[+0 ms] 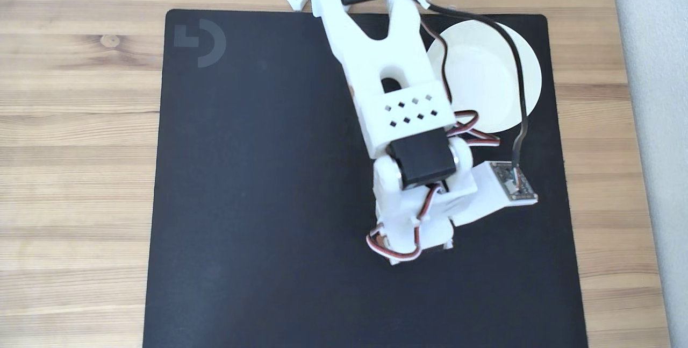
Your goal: Pick up the toy and place it on the plate
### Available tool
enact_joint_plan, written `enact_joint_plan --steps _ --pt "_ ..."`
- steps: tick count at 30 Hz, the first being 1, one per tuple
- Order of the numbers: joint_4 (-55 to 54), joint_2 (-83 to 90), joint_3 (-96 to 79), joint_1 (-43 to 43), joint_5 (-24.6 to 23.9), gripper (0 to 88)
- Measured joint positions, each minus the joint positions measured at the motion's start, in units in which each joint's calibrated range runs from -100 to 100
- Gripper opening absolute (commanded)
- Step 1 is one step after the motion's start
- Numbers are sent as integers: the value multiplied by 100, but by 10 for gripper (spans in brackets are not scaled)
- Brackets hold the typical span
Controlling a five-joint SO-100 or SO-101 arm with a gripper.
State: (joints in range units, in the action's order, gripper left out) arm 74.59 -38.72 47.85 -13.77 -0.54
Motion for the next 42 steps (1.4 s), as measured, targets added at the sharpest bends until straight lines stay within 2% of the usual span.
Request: enact_joint_plan --steps 13,14,15,17,19,42 --pt "0 -192 19 8 0 35" --pt "0 -192 19 8 0 59" --pt "0 -192 19 8 0 148" --pt "0 -192 19 8 0 234" --pt "0 -192 19 8 0 262" --pt "431 -192 19 8 77 266"
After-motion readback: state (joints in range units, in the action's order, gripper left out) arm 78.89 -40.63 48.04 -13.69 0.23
